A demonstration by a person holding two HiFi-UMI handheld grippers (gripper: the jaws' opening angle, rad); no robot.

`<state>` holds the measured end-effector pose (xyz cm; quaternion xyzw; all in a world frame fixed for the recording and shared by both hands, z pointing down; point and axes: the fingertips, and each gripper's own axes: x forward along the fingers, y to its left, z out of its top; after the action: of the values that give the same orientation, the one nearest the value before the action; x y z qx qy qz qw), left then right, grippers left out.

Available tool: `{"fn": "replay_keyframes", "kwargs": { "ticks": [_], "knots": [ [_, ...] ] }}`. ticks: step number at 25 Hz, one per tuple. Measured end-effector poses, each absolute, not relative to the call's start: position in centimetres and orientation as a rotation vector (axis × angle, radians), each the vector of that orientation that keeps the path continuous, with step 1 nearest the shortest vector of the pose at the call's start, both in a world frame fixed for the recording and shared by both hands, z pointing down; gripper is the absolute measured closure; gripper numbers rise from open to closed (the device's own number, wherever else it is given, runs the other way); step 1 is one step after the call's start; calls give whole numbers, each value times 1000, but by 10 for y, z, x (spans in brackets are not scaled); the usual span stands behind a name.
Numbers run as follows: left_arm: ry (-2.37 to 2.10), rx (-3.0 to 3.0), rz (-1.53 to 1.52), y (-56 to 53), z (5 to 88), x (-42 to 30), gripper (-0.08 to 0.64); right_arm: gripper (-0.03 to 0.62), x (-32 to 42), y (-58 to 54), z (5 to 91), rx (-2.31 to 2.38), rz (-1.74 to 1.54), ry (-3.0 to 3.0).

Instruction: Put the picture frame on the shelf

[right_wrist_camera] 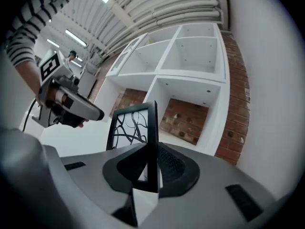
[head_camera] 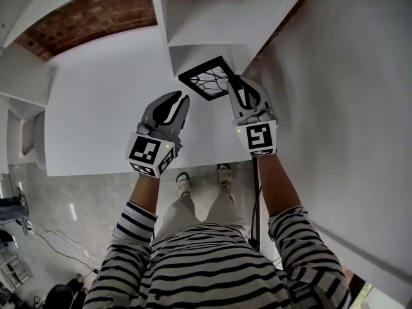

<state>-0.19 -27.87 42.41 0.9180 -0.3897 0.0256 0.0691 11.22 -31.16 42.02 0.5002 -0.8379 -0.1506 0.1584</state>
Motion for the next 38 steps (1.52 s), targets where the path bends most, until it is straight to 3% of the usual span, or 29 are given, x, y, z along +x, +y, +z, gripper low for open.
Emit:
{"fn": "replay_keyframes", "kwargs": {
  "ticks": [20, 38],
  "knots": [
    [-1090, 2720, 178, -346, 526, 37, 502, 528, 87, -411, 513, 903, -1004, -1879],
    [-1054, 2666, 177, -366, 559, 44, 502, 528, 78, -459, 569, 797, -1103, -1635]
  ]
}}
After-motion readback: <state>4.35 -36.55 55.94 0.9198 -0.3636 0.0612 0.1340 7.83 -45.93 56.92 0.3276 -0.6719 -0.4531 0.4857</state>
